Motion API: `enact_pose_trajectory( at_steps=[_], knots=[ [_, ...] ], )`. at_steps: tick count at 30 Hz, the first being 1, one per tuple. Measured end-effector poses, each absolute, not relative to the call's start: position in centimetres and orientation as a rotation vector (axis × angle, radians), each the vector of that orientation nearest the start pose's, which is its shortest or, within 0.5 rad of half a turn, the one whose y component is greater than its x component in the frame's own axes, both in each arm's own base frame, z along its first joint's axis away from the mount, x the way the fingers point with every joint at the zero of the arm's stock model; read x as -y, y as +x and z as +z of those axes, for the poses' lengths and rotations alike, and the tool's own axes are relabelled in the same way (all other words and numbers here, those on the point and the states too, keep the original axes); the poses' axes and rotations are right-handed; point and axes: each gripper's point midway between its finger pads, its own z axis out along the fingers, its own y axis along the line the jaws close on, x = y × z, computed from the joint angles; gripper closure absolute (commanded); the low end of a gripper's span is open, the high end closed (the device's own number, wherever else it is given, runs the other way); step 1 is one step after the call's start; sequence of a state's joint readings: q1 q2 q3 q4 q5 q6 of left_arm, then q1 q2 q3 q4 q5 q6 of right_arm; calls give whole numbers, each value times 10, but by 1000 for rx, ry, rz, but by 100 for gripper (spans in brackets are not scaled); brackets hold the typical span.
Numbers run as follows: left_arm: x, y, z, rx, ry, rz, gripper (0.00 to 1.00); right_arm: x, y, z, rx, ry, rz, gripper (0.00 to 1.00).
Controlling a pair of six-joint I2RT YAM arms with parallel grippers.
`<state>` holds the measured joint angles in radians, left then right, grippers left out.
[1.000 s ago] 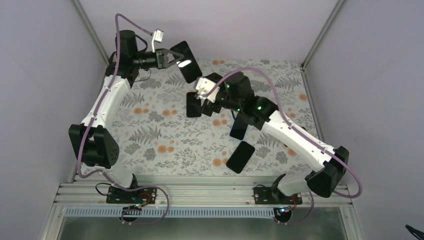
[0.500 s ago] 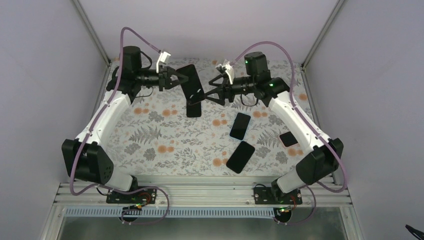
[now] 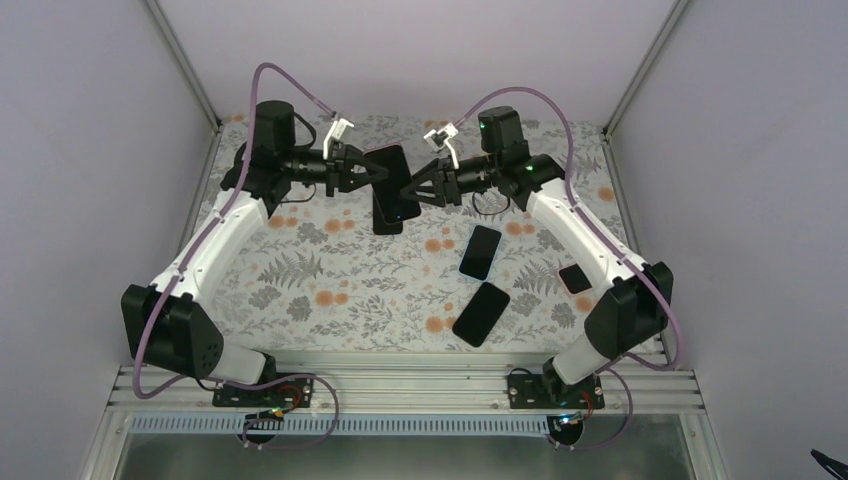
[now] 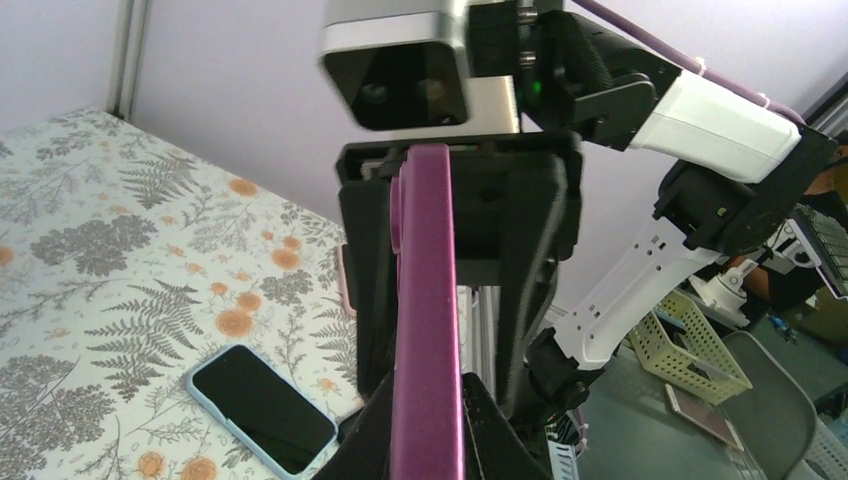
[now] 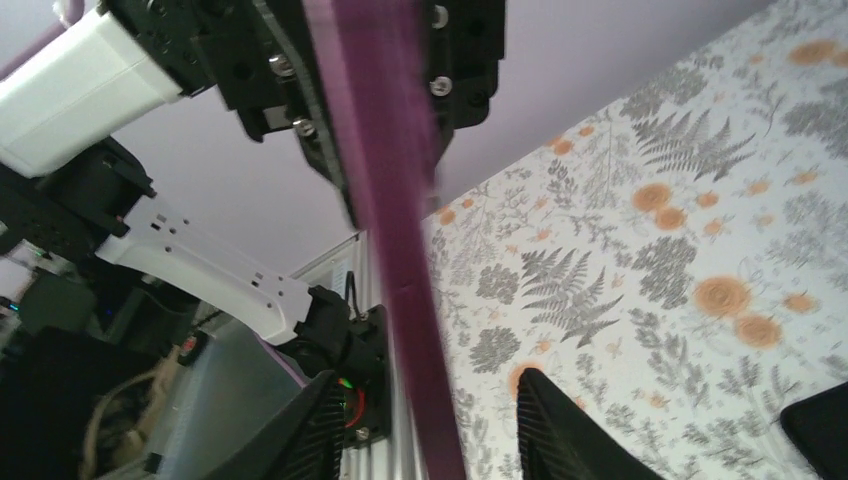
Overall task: Take the phone out of the phone case
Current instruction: Place the phone at the center of the board.
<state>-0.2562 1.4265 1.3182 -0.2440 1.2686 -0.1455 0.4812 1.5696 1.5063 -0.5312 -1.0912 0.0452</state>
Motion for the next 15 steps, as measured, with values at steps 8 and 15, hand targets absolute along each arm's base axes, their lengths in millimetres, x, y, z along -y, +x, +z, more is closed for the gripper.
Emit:
enact_pose_trajectory(
  at_steps=[8,15],
  knots=[
    [253,296,359,-1673,978,-1509,84,-322,279,332,-1837,-1097,1534,96],
    [253,305,358,-1688,955,-1447,16,-314,288,320,-1898,-1024,1555,96]
  ],
)
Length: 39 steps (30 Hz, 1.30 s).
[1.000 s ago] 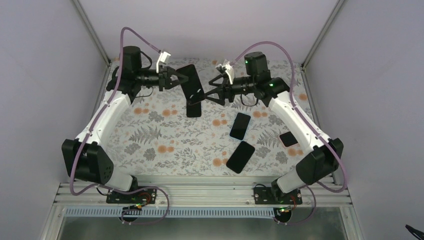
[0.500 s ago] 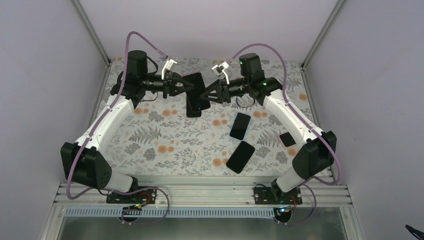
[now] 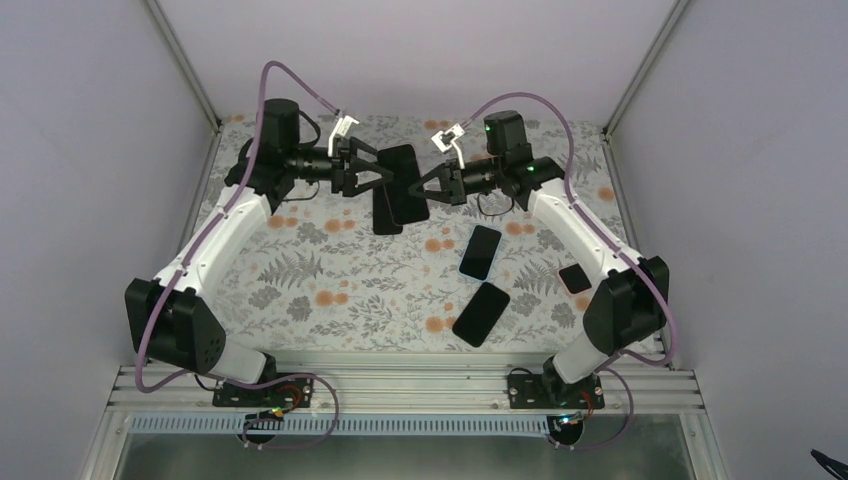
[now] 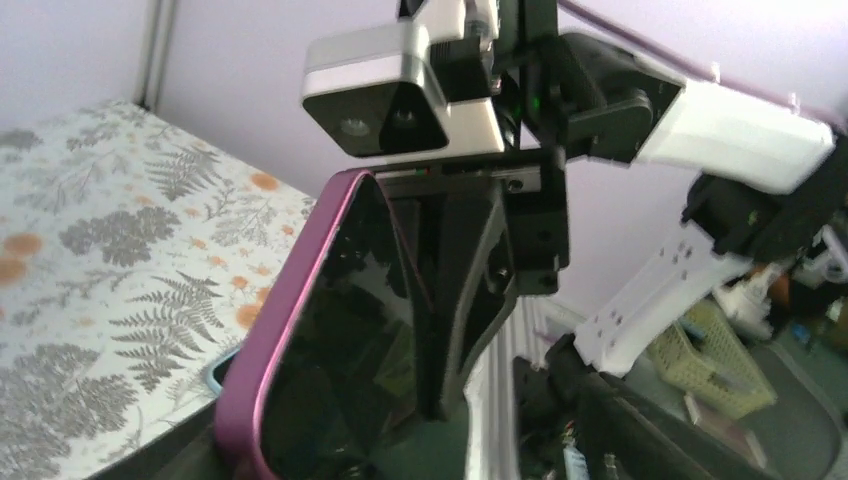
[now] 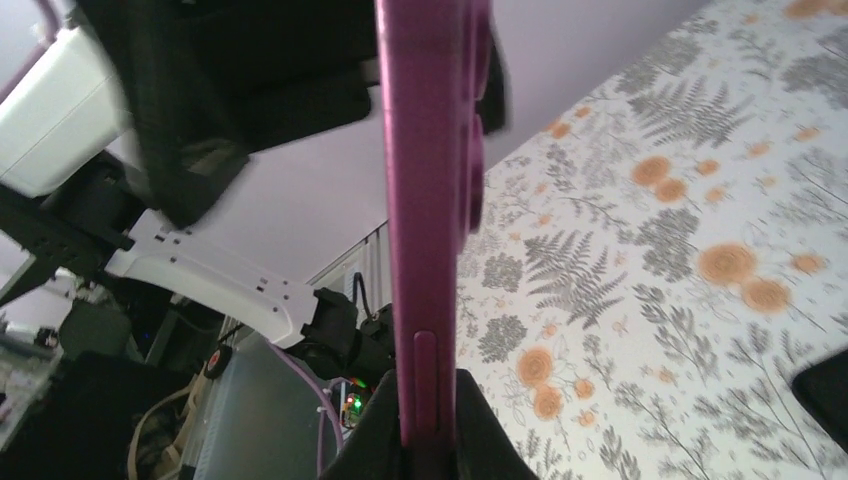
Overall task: Take the phone out of the phone case
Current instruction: Place the phone at the center of the board.
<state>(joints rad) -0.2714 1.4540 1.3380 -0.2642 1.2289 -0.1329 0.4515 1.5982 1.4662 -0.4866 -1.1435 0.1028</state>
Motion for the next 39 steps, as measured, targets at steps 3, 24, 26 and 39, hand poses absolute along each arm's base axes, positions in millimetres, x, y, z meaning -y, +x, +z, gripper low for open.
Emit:
enact_pose_trajectory(
  at_steps=[3,24,26,39],
  knots=[
    [251,313,359,-1703,926,-1398,0,-301,301,311,-1940,-948,1554,96],
    [204,364,350,-1804,681,-1203,0,-234,413,117,-2432,-308,1613,96],
    [202,365,346,-1814,669,-1201,0,-236,416,110,-2449,-286,1622,96],
    [200,369,344,-1822,639,-1204,0,-241,440,69,-2519,-164,1667,94]
  ],
)
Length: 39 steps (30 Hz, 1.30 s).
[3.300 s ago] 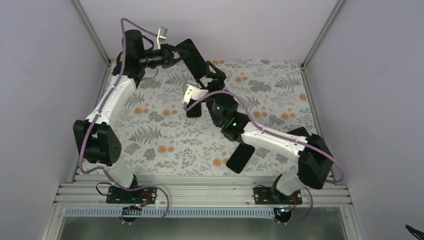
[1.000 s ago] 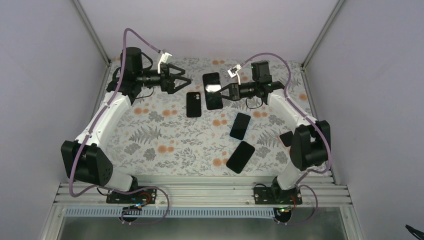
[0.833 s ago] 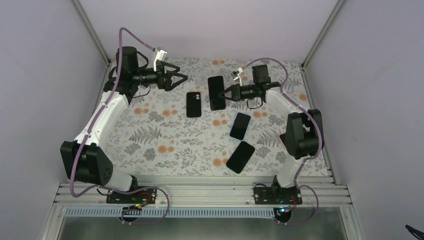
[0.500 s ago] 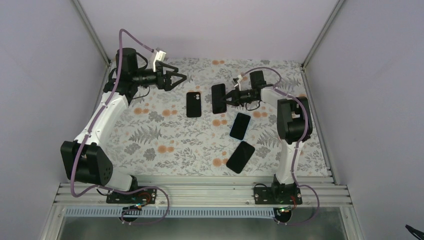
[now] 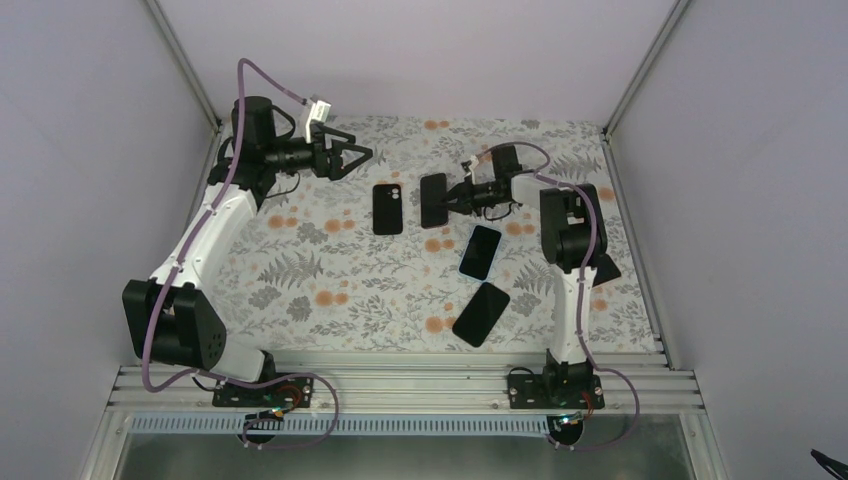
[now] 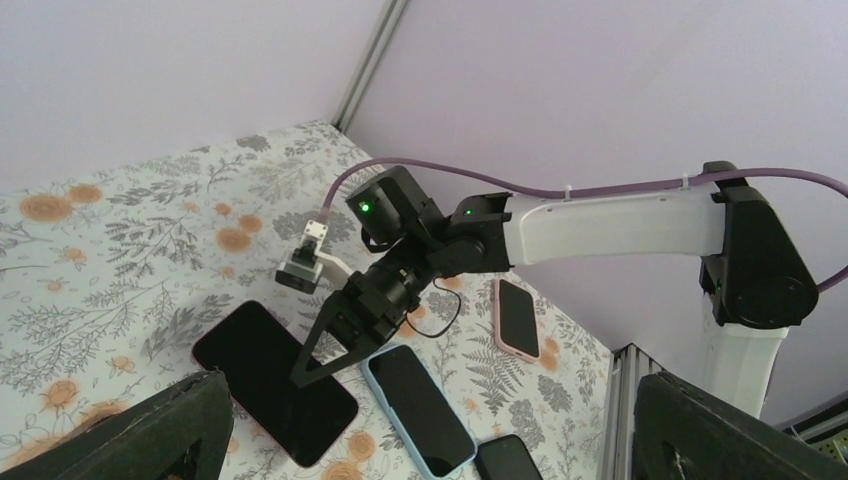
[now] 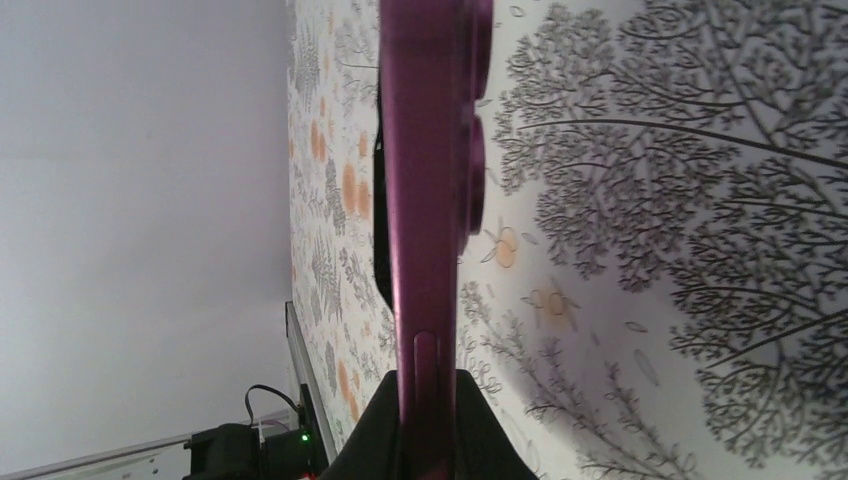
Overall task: Take the phone out of the phone case
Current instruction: Place the phone at the center of the board.
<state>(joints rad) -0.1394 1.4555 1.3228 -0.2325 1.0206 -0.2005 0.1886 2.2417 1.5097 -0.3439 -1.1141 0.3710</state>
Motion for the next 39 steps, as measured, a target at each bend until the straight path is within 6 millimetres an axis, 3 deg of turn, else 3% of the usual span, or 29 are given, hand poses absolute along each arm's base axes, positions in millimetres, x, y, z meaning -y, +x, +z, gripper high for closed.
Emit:
enact_pose_trajectory(
  at_steps=[5,12,20,27,32,39],
  knots=[
    [200,374,340,-1832,630,-1206,0,-243,442,56,-2550,-111,1683,93],
    [199,377,338,-1838,618,-1195,0,-256,450,58,-2528,-103,1721,93],
    [196,379,328,-1862,596,-1189,0,-274,444,32,-2588,-66,1759,90],
    [195,380,328,-1863,591,-1186,0,-279,445,35,-2585,-59,1771,67],
    [195,380,327,-1869,584,-1190,0,-280,444,36,-2584,-49,1781,42],
    [194,383,325,-1874,576,-1171,0,-282,438,61,-2562,-77,1768,22]
  ],
)
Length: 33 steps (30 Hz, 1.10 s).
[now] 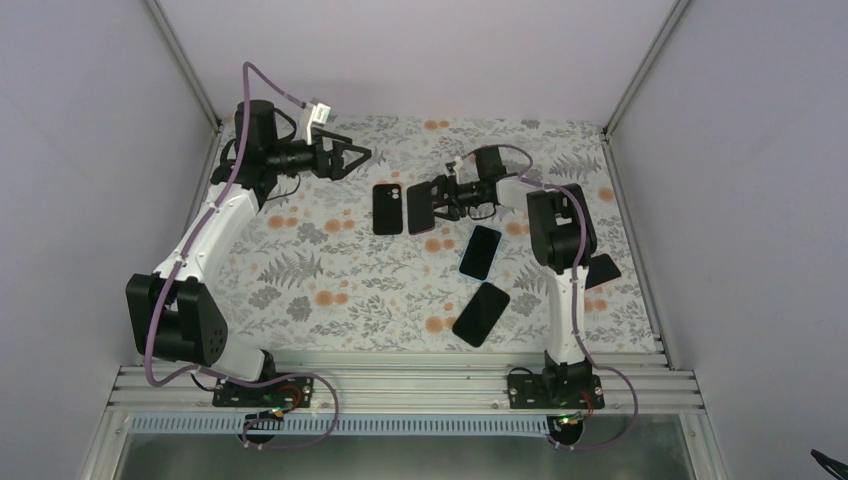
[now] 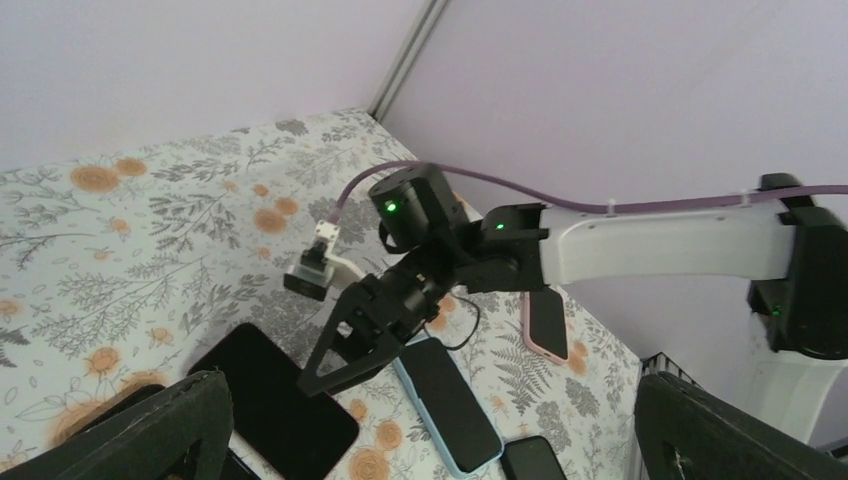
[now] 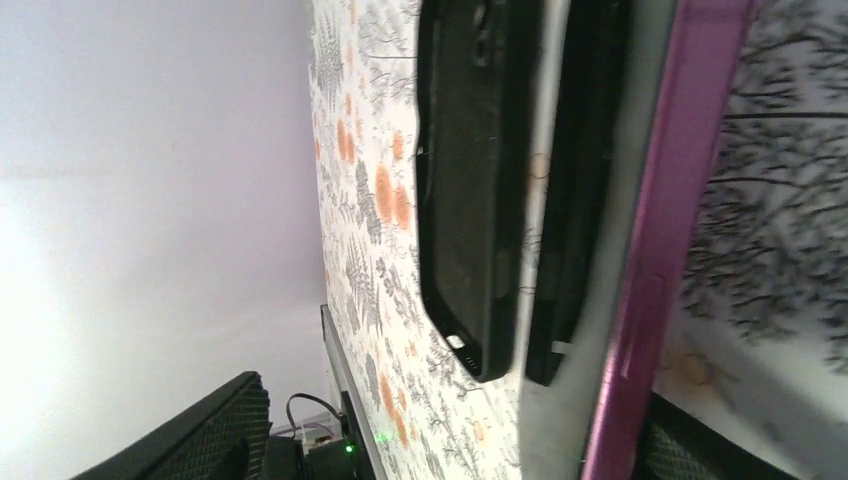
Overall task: Take the phone out of the phone case
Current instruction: Place the phone at the center of the board, then pick up the phone at the center of the board.
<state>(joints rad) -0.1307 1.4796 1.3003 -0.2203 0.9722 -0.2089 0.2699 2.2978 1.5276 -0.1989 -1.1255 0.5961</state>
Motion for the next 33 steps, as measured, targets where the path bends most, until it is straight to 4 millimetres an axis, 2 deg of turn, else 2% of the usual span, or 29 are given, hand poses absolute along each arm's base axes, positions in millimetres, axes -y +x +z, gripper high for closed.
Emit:
enact_pose_trajectory(
  at_steps=[4,7,11,19,22,27,30,33],
  knots=[
    [191,386,321,-1889,567,-1139,0,-286,434,81,-2537,-119,1747,16],
    [189,388,317,-1906,554,-1119,0,-288,433,89,-2526,-142,1728,14],
    [186,388,316,-1917,542,-1091,0,-286,433,85,-2538,-147,1687,13],
    [180,386,326,-1896,535,-1061,0,-282,435,76,-2571,-149,1619,10],
    [177,388,326,-1897,526,-1042,0,-281,438,76,-2571,-165,1584,0],
    [172,390,323,-1910,512,-1003,0,-272,442,71,-2598,-185,1436,1],
    [168,391,321,-1922,500,-978,0,-266,444,82,-2588,-214,1350,1],
    [163,390,320,-1933,493,-955,0,-260,447,103,-2544,-262,1263,1]
  ],
)
